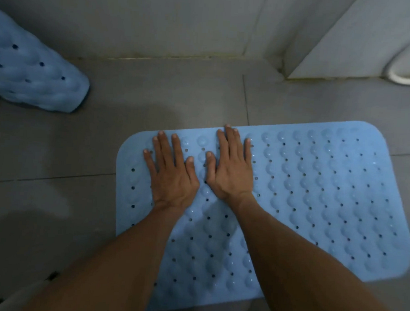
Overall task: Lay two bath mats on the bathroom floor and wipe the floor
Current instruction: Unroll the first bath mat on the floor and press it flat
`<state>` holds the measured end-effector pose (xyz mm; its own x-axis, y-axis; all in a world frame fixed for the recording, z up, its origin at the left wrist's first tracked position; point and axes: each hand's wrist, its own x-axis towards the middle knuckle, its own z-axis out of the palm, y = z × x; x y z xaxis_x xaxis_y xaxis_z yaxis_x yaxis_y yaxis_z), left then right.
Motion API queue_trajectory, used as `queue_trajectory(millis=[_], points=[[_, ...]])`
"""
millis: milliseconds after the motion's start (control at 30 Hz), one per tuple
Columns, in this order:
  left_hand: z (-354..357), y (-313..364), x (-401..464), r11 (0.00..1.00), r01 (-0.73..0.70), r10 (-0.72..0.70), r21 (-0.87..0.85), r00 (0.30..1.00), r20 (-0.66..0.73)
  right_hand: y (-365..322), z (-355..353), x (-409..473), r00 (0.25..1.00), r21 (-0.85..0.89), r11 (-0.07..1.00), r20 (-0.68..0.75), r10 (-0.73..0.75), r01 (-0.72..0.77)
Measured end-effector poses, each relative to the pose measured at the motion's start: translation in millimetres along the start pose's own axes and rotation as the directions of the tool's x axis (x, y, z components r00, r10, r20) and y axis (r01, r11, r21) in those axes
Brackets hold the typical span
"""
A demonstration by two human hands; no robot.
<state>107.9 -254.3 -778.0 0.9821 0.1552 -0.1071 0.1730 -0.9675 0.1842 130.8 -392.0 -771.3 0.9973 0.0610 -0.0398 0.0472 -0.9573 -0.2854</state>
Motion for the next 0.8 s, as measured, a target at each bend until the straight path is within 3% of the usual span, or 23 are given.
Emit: queue_trajectory(millis=[433,533,667,800], points=[[13,-5,1,1.0,-0.008,0.009,0.027,0.999,-0.053,8,1,-1,0.999,0.074,0.996,0.011,-0.041,0.04],[12,-4,1,1.0,0.008,-0.006,0.023,0.998,-0.07,11,-2,1,0.997,0.214,0.974,-0.003,-0.072,0.071],[4,19,1,0.996,0.089,-0.089,0.023,0.996,-0.02,49,-28,-2,0.994,0.504,0.857,-0.036,-0.099,0.104],[10,115,-4,0.993,0.046,-0.054,-0.107,0.996,-0.072,153,-61,-10,0.988,0.309,0.942,-0.114,-0.103,0.134]])
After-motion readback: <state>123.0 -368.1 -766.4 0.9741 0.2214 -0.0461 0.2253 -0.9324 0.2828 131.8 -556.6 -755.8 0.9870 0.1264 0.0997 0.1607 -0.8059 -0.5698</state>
